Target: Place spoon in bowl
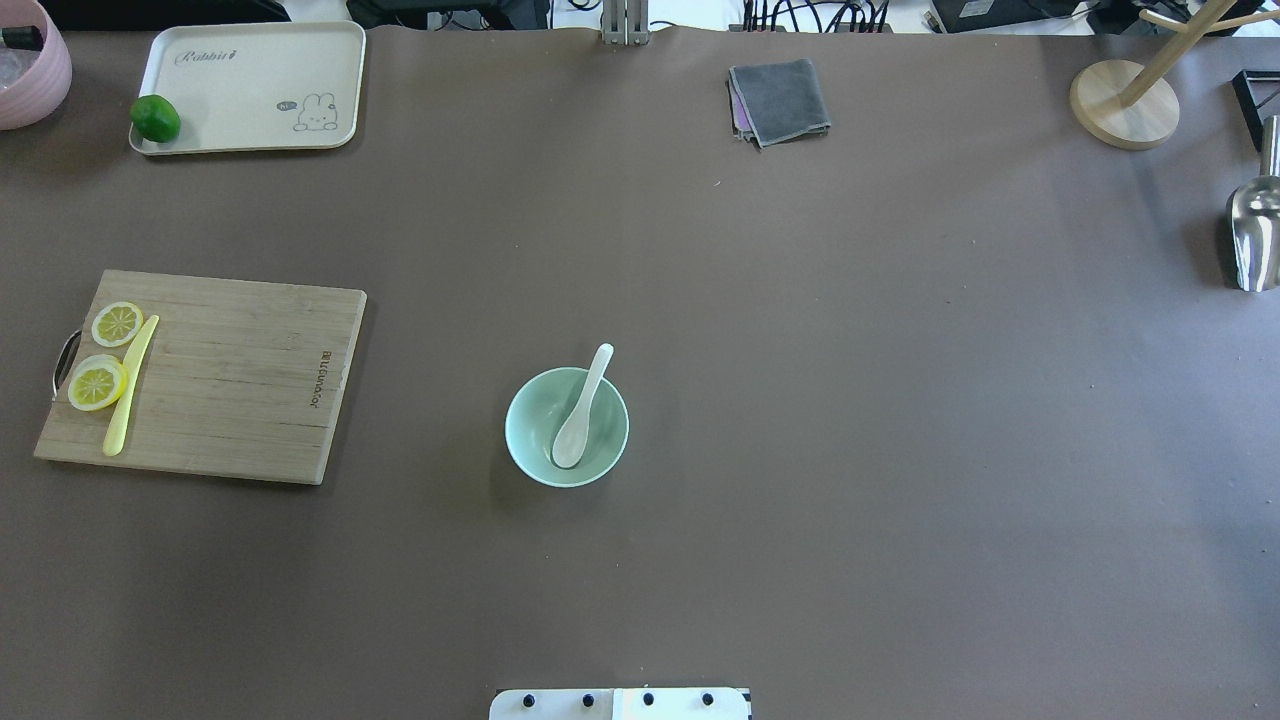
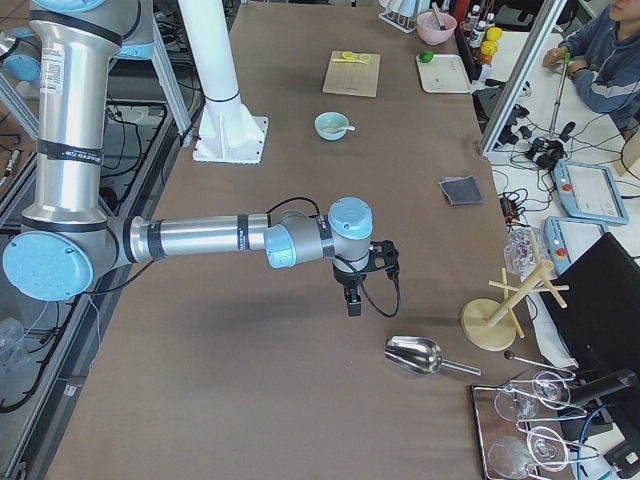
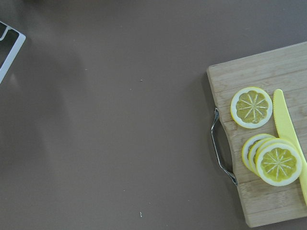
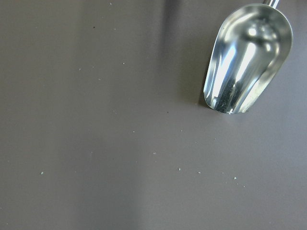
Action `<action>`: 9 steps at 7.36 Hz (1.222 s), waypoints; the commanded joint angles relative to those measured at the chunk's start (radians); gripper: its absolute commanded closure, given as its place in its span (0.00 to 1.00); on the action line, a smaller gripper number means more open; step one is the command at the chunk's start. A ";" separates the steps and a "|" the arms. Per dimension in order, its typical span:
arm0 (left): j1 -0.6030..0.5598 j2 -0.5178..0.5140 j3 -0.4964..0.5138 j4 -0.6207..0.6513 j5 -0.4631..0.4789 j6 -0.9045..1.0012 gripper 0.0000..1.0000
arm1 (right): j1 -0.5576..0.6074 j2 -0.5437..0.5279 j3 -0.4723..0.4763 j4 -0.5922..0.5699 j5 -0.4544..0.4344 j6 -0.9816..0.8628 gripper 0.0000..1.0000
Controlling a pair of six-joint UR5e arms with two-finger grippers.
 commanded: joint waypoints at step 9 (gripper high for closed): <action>0.001 -0.083 0.031 -0.004 0.025 0.006 0.02 | 0.028 -0.008 -0.005 0.048 0.015 0.000 0.00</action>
